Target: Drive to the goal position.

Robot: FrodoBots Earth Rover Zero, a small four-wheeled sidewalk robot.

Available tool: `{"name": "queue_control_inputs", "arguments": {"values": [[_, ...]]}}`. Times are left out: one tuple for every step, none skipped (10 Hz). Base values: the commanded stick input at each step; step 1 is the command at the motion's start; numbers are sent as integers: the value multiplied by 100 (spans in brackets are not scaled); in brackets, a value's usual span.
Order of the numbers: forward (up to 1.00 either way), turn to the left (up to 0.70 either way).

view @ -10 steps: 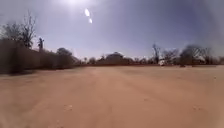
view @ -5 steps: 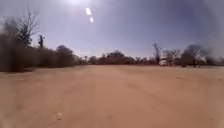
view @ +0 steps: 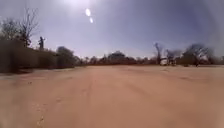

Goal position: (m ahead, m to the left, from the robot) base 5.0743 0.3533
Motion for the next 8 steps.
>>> {"name": "queue_control_inputs", "arguments": {"values": [[85, 0], [85, 0], [85, 0], [85, 0], [85, 0], [85, 0], [85, 0], [85, 0]]}}
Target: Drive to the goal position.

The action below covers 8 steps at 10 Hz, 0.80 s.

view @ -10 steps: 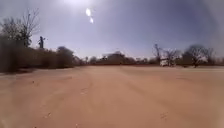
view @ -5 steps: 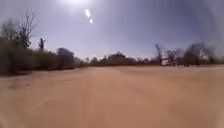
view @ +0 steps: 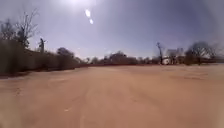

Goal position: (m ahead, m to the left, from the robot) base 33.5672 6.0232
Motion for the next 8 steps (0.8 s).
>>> {"name": "queue_control_inputs", "arguments": {"values": [[85, 0], [85, 11], [85, 28], [85, 24], [85, 9], [85, 0], [85, 0], [85, 0]]}}
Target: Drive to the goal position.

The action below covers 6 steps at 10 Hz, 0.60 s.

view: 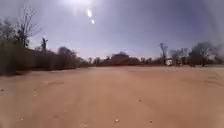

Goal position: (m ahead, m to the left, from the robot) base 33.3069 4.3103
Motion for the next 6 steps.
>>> {"name": "queue_control_inputs", "arguments": {"values": [[85, 0], [85, 0], [85, 0], [85, 0], [85, 0], [85, 0]]}}
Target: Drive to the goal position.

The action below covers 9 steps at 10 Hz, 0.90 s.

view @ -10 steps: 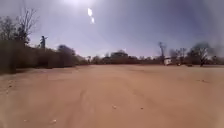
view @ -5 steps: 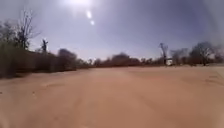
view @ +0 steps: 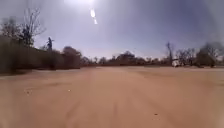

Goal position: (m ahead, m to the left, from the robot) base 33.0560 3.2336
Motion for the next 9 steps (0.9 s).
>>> {"name": "queue_control_inputs", "arguments": {"values": [[85, 0], [85, 0], [85, 0], [85, 0], [85, 0], [85, 0], [85, 0], [85, 0], [85, 0]]}}
